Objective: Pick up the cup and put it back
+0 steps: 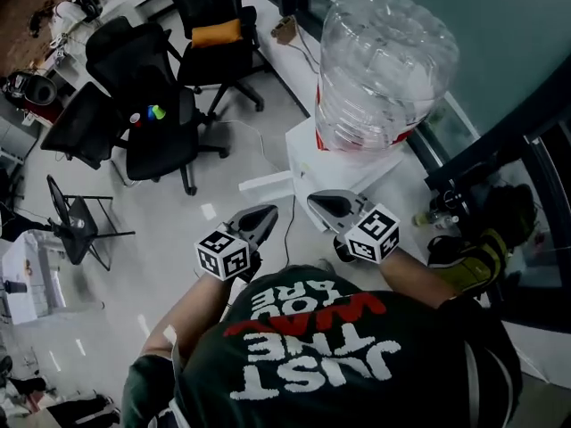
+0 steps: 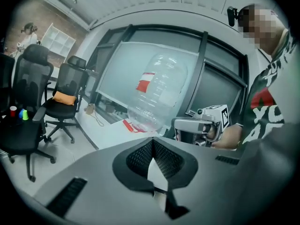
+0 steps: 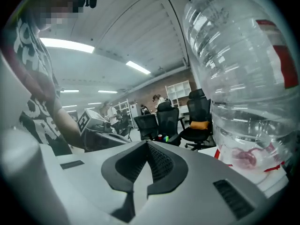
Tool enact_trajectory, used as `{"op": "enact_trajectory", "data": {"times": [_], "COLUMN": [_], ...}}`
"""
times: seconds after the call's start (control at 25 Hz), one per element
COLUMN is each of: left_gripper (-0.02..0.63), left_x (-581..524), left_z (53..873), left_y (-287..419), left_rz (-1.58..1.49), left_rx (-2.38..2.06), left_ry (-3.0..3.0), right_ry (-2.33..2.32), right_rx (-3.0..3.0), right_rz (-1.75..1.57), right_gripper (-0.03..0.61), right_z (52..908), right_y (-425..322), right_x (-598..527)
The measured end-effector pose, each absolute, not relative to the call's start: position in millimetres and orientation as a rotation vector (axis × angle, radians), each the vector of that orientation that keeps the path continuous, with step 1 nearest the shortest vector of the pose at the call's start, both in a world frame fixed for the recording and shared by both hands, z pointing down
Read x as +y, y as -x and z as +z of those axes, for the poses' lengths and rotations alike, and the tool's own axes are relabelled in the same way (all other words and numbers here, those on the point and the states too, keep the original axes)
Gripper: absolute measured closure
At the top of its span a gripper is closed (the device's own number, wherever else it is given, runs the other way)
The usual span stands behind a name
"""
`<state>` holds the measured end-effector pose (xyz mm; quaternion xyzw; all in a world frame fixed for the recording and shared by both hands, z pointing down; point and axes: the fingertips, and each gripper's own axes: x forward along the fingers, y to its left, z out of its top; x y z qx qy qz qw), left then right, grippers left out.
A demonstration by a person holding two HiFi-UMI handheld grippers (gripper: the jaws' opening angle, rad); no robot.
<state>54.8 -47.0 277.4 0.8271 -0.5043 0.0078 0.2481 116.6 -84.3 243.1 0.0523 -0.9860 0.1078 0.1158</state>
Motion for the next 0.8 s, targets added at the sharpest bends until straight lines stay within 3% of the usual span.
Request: {"op": "enact_trajectory", "data": {"times": [0.56,0.8], "left_gripper": [0.615,0.615], "left_x": [-51,-72], "left_z": [366,430], "left_y": [46,57], "left_rz": [0.123,0.056], "left_rx": [-1.003,-0.961], "left_ry": [-2.373,-2.406], "right_ry": [-0.577,-0.611], "right_rx": [-2.729,-2.646], "right_rz": [0.471,0.438], "right_gripper": [0.545,0.545], "right_z": [335,417], "right_y": [-24,1], "right_x": [-82,-99]}}
